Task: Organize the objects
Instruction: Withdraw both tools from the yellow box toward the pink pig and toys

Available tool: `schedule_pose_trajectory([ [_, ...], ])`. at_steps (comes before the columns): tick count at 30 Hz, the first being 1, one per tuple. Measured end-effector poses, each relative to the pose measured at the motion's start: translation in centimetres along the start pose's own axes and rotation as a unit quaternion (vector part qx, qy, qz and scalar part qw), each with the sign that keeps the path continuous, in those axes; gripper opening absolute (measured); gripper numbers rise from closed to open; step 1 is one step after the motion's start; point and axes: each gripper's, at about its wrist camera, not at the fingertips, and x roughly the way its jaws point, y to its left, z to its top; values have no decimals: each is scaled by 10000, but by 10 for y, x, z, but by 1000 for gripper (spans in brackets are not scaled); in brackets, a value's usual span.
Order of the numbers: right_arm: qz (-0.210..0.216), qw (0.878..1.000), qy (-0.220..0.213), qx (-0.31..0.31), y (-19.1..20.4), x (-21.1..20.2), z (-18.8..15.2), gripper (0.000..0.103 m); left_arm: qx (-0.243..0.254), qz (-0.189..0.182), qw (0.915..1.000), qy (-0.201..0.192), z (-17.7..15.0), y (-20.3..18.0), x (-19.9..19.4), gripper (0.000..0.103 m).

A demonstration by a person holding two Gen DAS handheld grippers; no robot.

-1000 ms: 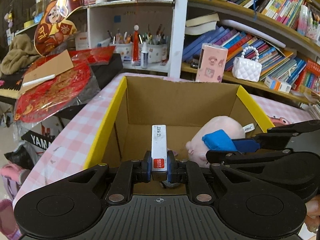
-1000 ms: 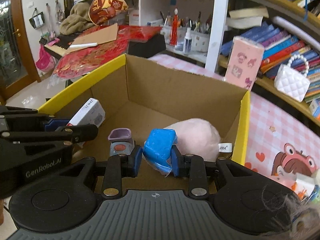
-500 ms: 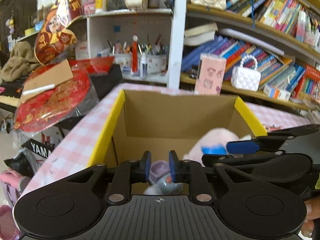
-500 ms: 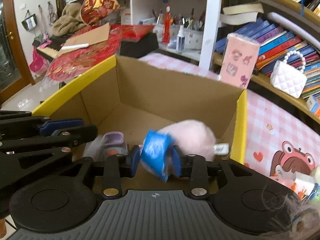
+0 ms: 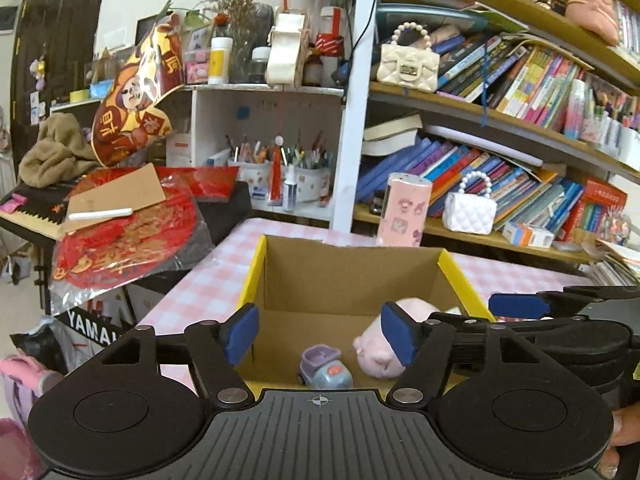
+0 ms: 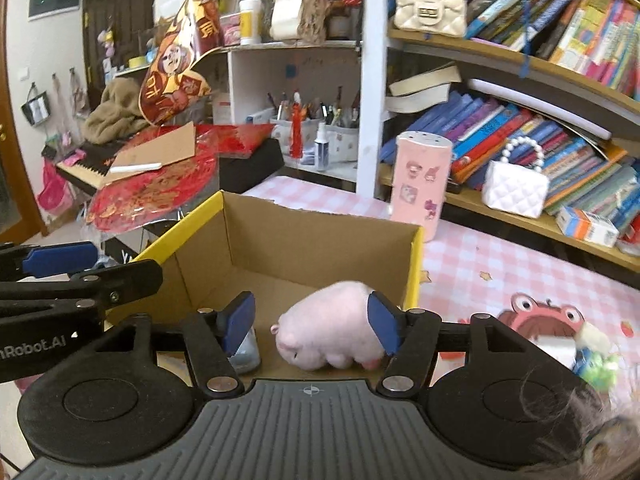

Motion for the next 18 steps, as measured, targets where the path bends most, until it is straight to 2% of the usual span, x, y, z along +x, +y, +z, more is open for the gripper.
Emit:
schedule_pose_trajectory([
  [11, -393, 9986, 193, 309, 23, -49, -55, 61, -17, -33, 9994, 342, -44, 5, -45, 81],
  [18, -506, 9968, 474, 388, 40, -72, -93, 61, -2, -15, 9980, 637, -74, 15, -71, 81],
])
